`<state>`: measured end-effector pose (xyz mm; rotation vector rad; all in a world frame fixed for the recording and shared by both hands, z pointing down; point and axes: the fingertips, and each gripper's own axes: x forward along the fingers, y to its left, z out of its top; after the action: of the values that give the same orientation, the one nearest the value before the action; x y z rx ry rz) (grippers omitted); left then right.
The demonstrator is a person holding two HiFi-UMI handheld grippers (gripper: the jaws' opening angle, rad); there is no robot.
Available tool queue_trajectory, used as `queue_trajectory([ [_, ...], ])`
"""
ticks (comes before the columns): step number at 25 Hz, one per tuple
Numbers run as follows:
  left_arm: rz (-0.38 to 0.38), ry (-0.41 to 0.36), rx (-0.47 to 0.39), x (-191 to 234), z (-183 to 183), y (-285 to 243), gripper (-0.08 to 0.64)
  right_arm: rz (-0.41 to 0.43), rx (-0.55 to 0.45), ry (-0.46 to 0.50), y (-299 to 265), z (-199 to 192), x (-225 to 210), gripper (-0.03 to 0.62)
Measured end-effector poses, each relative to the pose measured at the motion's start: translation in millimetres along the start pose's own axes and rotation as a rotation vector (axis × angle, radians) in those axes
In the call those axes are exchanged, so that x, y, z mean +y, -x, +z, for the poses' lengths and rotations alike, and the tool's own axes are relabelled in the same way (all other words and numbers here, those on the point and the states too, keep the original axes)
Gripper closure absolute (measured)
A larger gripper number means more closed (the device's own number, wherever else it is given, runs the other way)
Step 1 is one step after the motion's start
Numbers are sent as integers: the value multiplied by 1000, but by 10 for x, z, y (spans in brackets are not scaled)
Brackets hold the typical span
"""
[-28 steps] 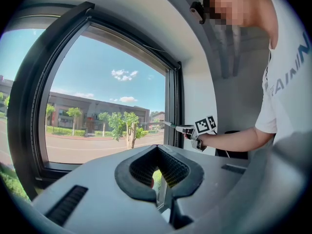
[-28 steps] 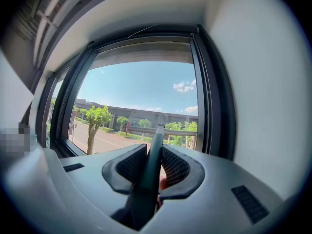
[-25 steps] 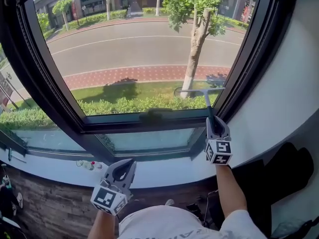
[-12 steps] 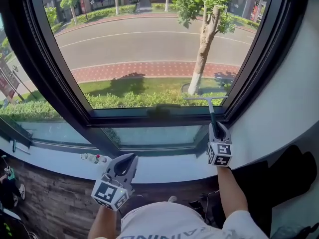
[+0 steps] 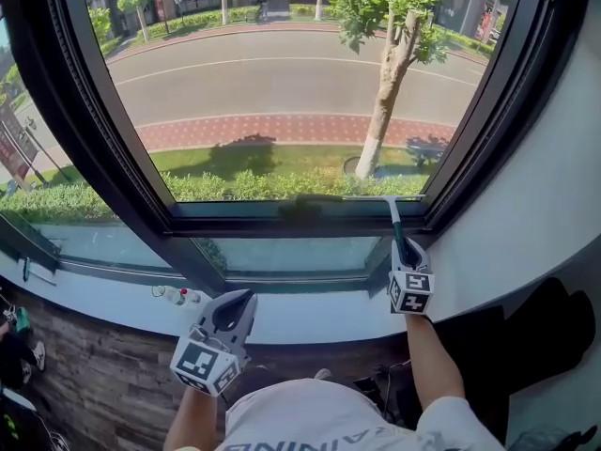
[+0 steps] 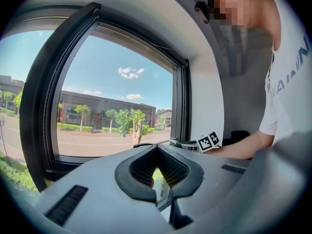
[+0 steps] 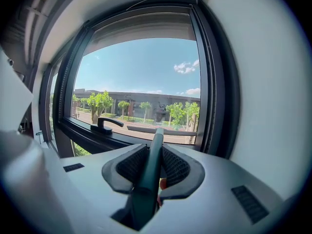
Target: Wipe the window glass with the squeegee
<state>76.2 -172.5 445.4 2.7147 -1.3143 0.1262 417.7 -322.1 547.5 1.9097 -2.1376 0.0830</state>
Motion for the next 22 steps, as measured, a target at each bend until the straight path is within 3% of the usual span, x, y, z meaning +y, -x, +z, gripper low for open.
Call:
queue_trajectory([
  [11,-5,33,-5,-16,18,42,545,10,30,33,93,-122,75,492],
  [17,11,47,-17,12,28,72,545,7,14,37,737,-114,226,492],
  [22,34,62,-35,-7,76,43,545,-3,-85,44,1297,263,325,492],
])
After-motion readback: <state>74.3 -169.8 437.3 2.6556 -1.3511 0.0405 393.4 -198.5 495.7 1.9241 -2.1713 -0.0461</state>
